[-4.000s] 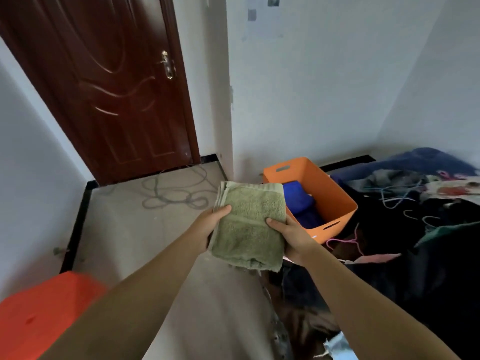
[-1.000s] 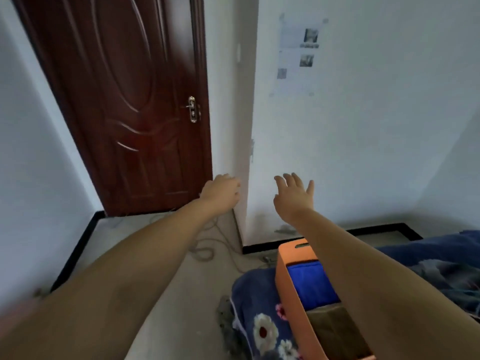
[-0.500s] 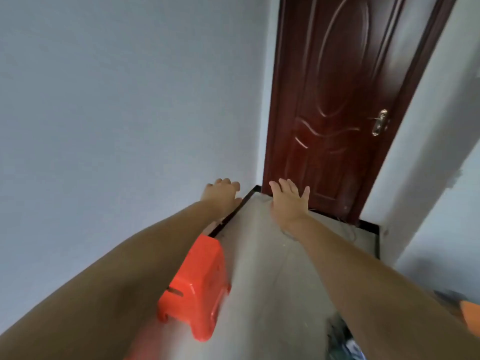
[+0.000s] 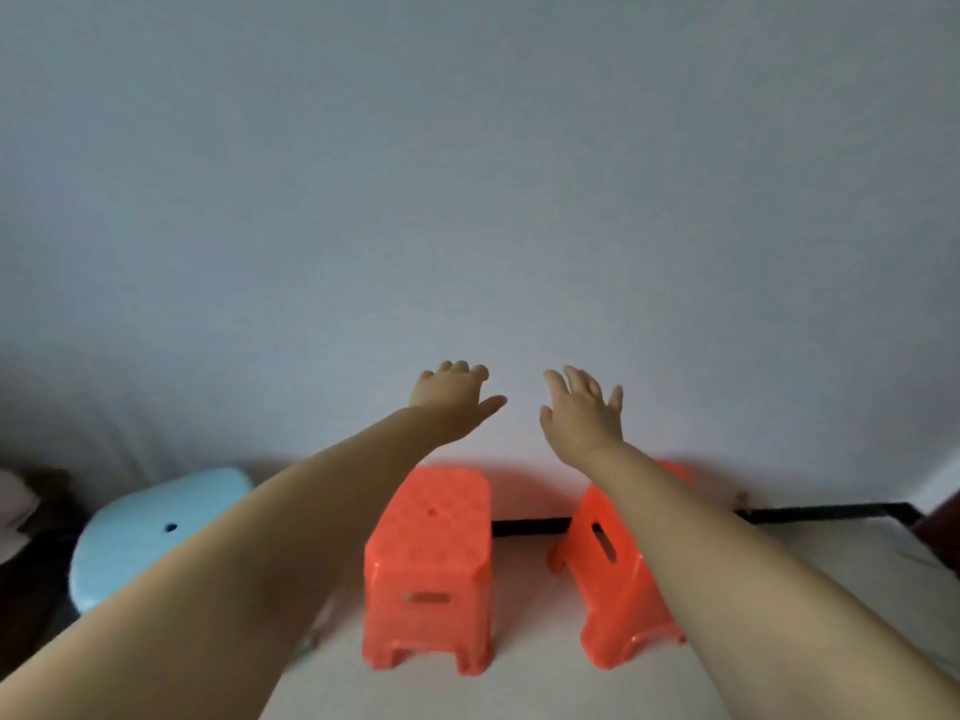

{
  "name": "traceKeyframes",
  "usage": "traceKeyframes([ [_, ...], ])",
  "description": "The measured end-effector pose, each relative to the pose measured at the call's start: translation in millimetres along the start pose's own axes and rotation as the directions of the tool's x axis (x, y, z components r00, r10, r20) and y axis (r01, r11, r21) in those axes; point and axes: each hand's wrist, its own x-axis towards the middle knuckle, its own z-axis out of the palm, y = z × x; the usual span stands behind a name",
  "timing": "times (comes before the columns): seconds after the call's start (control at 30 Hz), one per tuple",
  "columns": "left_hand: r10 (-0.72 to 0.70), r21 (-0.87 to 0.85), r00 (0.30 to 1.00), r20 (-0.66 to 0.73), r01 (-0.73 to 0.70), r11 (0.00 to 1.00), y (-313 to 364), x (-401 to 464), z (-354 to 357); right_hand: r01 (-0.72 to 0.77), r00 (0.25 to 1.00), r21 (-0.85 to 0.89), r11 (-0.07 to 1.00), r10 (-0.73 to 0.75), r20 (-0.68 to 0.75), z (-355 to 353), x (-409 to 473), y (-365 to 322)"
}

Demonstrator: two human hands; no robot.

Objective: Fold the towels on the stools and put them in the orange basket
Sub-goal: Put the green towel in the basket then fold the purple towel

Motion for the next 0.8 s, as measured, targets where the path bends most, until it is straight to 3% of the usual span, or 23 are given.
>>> traceKeyframes([
  [0.2,-0.376,0.037,0.924,0.065,0.374,0.927,-143,-133,9,0.323,0.933,0.007,0.946,-0.32,0.168,53,-21,-162],
  [0.37,-0.618,0.0,0.786,-0.017,0.618,0.786,-253,-232,-19,0.553,0.822,0.069,0.83,-0.557,0.117,55,-42,-302],
  [0.5,-0.696,0.017,0.715,-0.068,0.698,0.716,-324,-290,-38,0.656,0.745,0.095,0.748,-0.663,0.075,60,-57,-404],
  [0.8,-0.805,0.018,0.581,-0.116,0.812,0.583,-506,-398,-74,0.71,0.677,0.172,0.682,-0.729,0.097,89,-83,-624],
])
